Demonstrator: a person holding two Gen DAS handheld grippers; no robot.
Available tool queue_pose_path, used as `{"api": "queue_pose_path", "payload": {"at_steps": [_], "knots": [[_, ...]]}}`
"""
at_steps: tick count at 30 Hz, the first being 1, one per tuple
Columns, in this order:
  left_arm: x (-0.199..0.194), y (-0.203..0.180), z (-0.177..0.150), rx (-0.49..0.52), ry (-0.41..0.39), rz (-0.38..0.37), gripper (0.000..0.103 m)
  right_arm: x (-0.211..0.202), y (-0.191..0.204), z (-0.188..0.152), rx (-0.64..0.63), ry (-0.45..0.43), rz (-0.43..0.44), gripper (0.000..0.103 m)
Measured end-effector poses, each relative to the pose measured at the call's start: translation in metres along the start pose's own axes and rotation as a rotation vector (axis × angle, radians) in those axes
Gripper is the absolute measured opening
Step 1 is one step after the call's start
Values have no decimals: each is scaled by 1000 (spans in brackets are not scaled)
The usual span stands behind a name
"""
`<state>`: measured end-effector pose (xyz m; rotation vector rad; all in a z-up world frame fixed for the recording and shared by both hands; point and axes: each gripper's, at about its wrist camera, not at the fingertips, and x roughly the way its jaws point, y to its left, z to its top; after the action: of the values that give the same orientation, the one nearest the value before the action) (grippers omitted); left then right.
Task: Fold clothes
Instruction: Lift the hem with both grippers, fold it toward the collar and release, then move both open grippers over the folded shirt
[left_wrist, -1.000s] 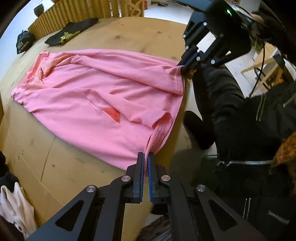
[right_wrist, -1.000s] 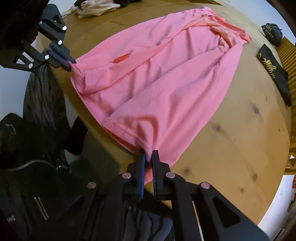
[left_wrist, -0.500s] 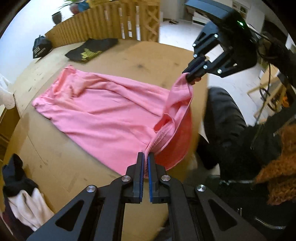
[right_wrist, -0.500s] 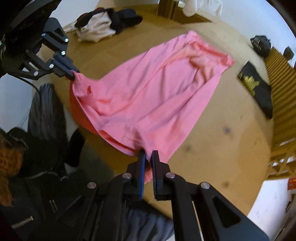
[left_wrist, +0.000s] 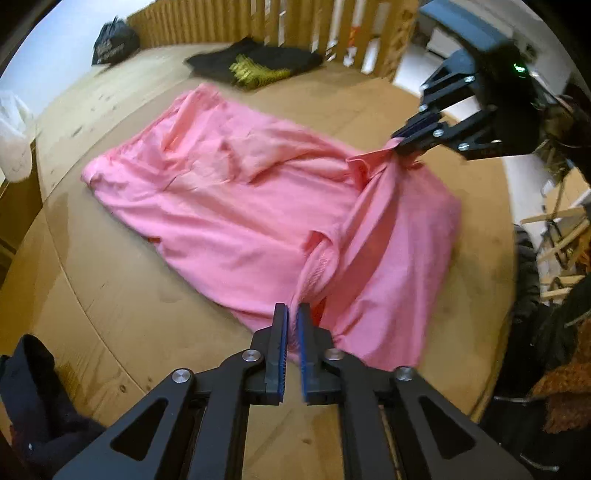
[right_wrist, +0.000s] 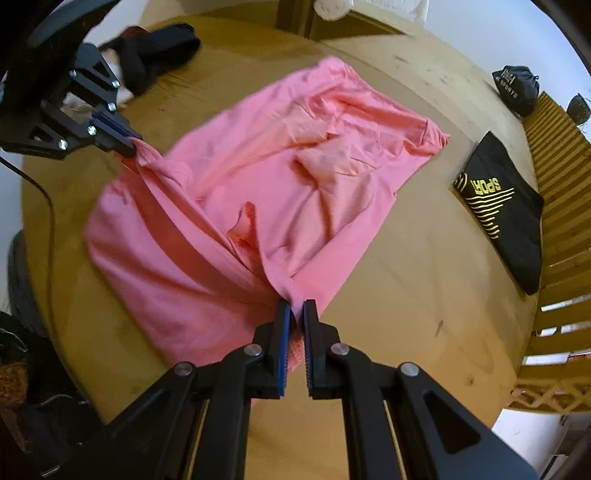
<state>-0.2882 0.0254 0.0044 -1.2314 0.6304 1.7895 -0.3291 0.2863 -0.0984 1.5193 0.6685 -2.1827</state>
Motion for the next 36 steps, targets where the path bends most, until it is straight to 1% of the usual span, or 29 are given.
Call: {"api": "queue_pose_path", "payload": {"at_steps": [1, 2, 3, 4, 5, 7, 8, 9, 10, 11, 12, 14, 15, 16, 17, 19, 20, 21, 22, 23, 24, 25, 26, 27, 29, 31, 33, 35, 36], "knots": [[9, 8, 4, -13, 25, 23, 13, 7, -3, 3, -8, 6, -10, 8], [13, 15, 7, -36, 38, 34, 25, 12, -7, 7, -5, 19, -14, 12], [16, 22, 9, -60, 51, 44, 32, 17, -12, 10, 2, 36, -14, 13], [15, 29, 11, -87, 43, 42, 37, 17, -17, 12, 22, 35, -17, 17], [13, 37, 13, -115, 34, 40, 37, 13, -24, 12, 49, 19, -10, 25], [4, 42, 13, -134, 11, 67, 37, 1, -38, 12, 105, -18, 17, 36], [-6, 40, 12, -130, -5, 83, 37, -6, -42, 10, 119, -37, 11, 36], [-12, 37, 10, -114, -18, 80, 37, -14, -44, 7, 128, -56, -6, 36], [-18, 32, 7, -88, -29, 80, 37, -22, -46, 5, 136, -76, -23, 36], [-24, 22, 4, -47, -38, 88, 37, -30, -45, 1, 139, -101, -15, 36], [-25, 16, 2, -27, -36, 82, 37, -35, -41, -4, 142, -116, 14, 36], [-24, 0, -4, 20, -30, 35, 37, -38, -29, -14, 140, -128, 85, 36], [-18, -8, -4, 41, -15, 18, 37, -35, -21, -18, 129, -123, 107, 35], [-11, -15, -4, 61, 1, 1, 37, -30, -14, -21, 116, -116, 119, 31], [-1, -22, -4, 83, 21, -14, 37, -22, -4, -25, 96, -97, 125, 22], [14, -23, 2, 87, 38, -49, 37, -7, 8, -28, 71, -66, 146, 20], [20, -22, 3, 81, 50, -53, 37, 1, 12, -30, 62, -51, 162, 20], [26, -21, 4, 75, 62, -56, 37, 8, 14, -31, 54, -36, 158, 20], [33, -17, 6, 76, 79, -28, 37, 14, 16, -32, 48, -22, 144, 20], [39, -11, 8, 70, 95, 11, 37, 21, 15, -33, 32, -2, 105, 20], [40, -3, 8, 43, 99, 36, 37, 27, 14, -35, 21, 16, 61, 20], [40, 6, 7, 15, 103, 60, 37, 30, 10, -37, 25, 27, 36, 20], [40, 14, 7, -13, 107, 85, 37, 29, 4, -39, 50, 26, 48, 21], [33, 18, 6, -29, 83, 84, 37, 26, -3, -41, 83, 18, 76, 21], [20, 14, 5, -25, 41, 77, 37, 12, -11, -39, 127, -42, 126, 21], [9, 1, 6, -3, 7, 52, 37, 1, -11, -31, 134, -93, 170, 21], [11, -18, 8, 12, 0, -31, 37, -2, -2, -15, 98, -113, 205, 21], [20, -34, 9, 59, 21, -26, 39, 0, 10, 1, 36, -114, 204, 20], [23, -35, 10, 88, 34, 5, 39, 2, 10, 5, 21, -109, 201, 20]]}}
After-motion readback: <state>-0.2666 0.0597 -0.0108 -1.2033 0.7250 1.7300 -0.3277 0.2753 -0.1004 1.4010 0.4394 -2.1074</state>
